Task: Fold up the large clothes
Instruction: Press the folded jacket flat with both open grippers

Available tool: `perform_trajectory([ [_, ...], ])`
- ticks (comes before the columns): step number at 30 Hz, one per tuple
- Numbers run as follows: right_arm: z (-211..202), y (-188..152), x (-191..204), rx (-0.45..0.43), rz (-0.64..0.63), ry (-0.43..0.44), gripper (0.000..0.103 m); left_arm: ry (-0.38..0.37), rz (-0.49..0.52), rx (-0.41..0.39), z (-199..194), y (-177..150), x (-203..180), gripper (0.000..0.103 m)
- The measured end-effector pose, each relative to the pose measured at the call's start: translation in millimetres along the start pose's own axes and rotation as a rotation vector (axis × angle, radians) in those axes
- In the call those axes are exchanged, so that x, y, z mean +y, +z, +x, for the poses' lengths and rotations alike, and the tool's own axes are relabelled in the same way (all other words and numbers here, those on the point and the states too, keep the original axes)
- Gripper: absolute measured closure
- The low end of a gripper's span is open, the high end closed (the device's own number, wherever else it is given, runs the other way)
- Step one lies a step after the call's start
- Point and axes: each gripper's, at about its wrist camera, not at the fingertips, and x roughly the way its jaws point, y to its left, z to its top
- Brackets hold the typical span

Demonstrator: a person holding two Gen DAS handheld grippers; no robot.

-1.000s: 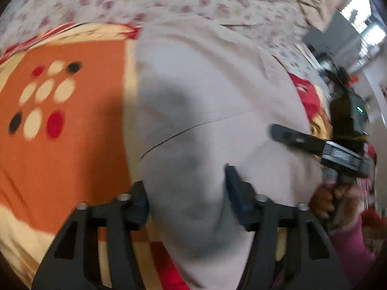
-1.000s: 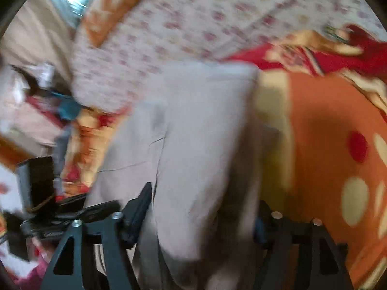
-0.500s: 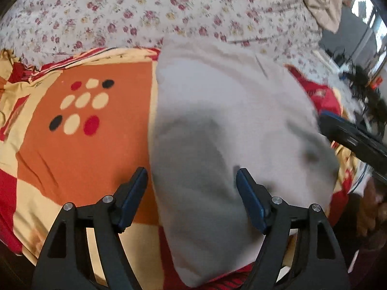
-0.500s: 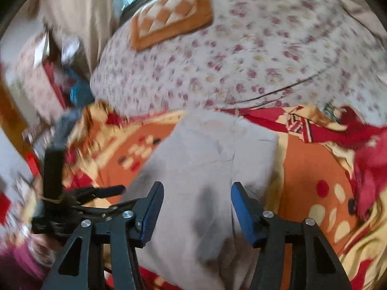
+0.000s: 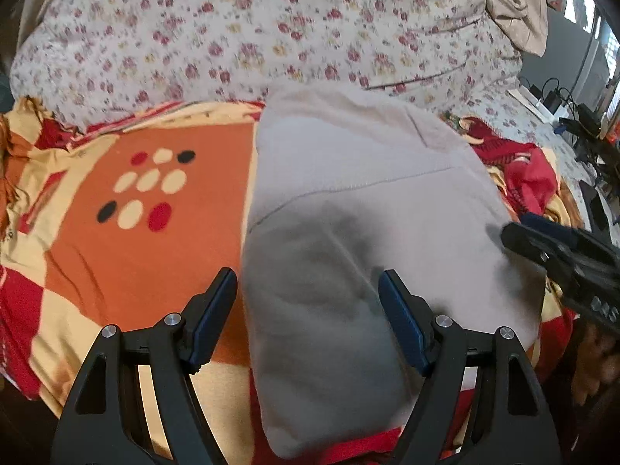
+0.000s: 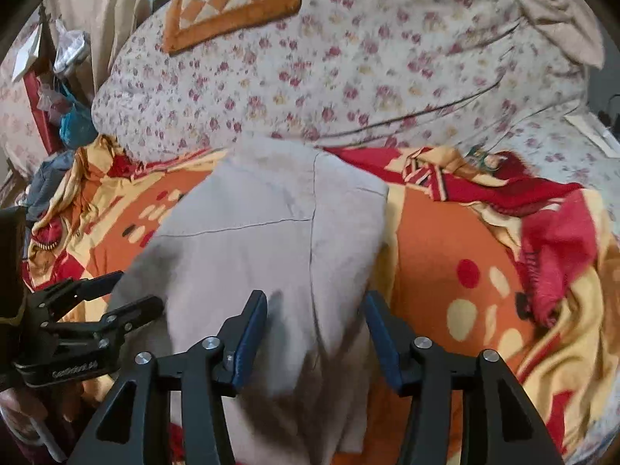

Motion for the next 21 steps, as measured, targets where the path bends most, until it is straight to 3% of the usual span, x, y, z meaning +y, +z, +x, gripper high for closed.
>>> perform_trajectory([
  [1,-5,-3,2,-0.009,0.009,0.004,0.051,0.012,0.005,-0.012,-4,0,-1,0.027],
  [4,-18,-11,7,-0.04,0.052,0.001,0.029,0.031,0.01,-0.047,-13,0,-1,0.027],
  [12,-32,-16,27,-0.092,0.009,-0.065,0.027,0.054,-0.002,-0.096,-29,-1,2,0.027],
  [14,-34,-15,29,-0.106,0.011,-0.072,0.02,0.067,0.0,-0.112,-32,-1,2,0.027],
  [16,-35,-15,31,-0.115,0.008,-0.082,0.019,0.082,0.005,-0.129,-34,-2,1,0.027],
  [21,-30,-17,31,-0.098,0.02,-0.093,0.019,0.096,0.01,-0.14,-34,-3,0,0.027],
])
